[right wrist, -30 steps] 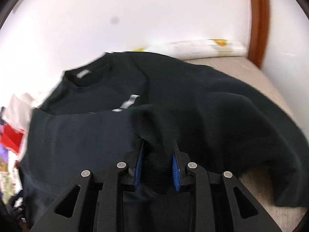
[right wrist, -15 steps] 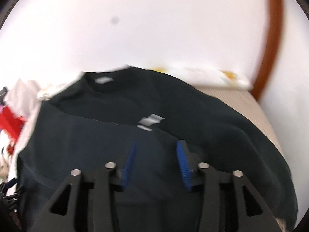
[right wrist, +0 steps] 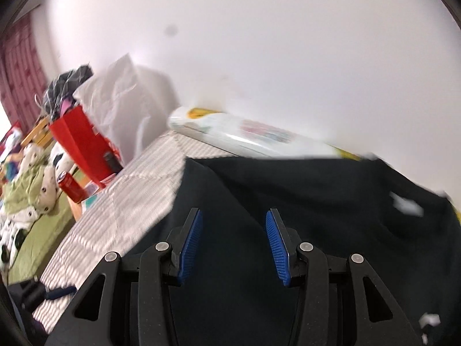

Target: Fold small clothes

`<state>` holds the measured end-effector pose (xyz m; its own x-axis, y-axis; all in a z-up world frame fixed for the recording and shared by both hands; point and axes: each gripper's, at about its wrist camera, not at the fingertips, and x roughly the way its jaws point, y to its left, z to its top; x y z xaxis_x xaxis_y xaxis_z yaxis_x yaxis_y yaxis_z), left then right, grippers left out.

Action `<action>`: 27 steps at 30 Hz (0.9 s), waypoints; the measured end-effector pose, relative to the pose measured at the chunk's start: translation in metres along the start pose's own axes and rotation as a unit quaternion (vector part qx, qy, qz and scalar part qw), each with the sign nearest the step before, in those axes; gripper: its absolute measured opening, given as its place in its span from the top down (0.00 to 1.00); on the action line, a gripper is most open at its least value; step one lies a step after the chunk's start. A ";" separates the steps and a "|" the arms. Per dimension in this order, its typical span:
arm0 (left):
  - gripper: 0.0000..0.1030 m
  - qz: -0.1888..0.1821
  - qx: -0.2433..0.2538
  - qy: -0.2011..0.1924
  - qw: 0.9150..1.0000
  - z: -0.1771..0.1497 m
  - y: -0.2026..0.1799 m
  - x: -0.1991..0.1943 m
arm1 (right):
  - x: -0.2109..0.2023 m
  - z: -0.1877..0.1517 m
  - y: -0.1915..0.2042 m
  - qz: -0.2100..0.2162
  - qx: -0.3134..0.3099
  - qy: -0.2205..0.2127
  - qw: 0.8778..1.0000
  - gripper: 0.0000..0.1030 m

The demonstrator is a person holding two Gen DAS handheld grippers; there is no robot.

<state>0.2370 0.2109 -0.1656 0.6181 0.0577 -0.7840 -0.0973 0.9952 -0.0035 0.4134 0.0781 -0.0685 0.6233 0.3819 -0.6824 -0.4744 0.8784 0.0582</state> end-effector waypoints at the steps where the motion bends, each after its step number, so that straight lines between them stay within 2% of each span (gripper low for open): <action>1: 0.59 0.001 0.006 -0.004 1.000 0.003 -0.002 0.002 | 0.014 0.009 0.005 0.014 -0.005 0.003 1.000 0.56; 3: 0.62 0.005 0.015 -0.010 1.000 0.008 -0.004 0.009 | 0.040 0.022 0.011 0.035 -0.003 0.008 0.999 0.56; 4: 0.67 0.002 0.016 -0.011 1.000 0.011 -0.005 0.011 | 0.052 0.027 0.011 0.044 0.002 0.017 0.999 0.57; 5: 0.72 -0.003 0.016 -0.012 1.000 0.013 -0.005 0.013 | 0.068 0.031 0.011 0.057 0.007 0.034 0.998 0.63; 6: 0.83 -0.008 0.011 -0.014 1.000 0.015 -0.003 0.014 | 0.079 0.033 0.012 0.066 0.010 0.045 0.997 0.88; 7: 0.88 -0.014 0.005 -0.015 1.000 0.017 -0.001 0.013 | 0.089 0.034 0.012 0.076 0.010 0.054 0.996 0.90; 9: 0.92 -0.033 -0.023 -0.014 0.999 0.018 0.009 0.012 | 0.093 0.036 0.012 0.086 0.008 0.045 0.995 0.90; 12: 0.93 -0.047 -0.055 -0.015 0.997 0.019 0.026 0.010 | 0.095 0.043 0.008 0.097 0.029 0.014 0.995 0.91; 14: 0.93 -0.043 -0.059 -0.010 0.997 0.018 0.029 0.013 | 0.112 0.049 0.009 0.102 0.041 0.023 0.994 0.91; 17: 0.93 -0.044 -0.065 -0.001 0.997 0.017 0.032 0.018 | 0.132 0.047 0.018 0.084 0.037 0.041 0.995 0.90; 20: 0.90 -0.033 -0.054 -0.002 0.998 0.017 0.028 0.017 | 0.123 0.044 0.021 0.071 0.030 0.031 0.997 0.85; 23: 0.87 -0.031 -0.049 -0.002 0.998 0.015 0.026 0.015 | 0.101 0.043 0.016 0.060 0.024 0.019 0.998 0.74; 25: 0.76 -0.030 -0.052 0.000 0.998 0.014 0.026 0.011 | 0.073 0.034 0.005 0.035 0.024 0.009 0.999 0.67; 27: 0.69 -0.043 -0.063 -0.012 0.997 0.012 0.027 0.003 | 0.044 0.023 -0.011 0.013 0.027 0.001 1.000 0.65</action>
<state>0.2456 0.2386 -0.1606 0.6469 -0.0237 -0.7622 -0.1403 0.9788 -0.1495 0.4602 0.0920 -0.0821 0.6100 0.4034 -0.6821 -0.4559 0.8827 0.1143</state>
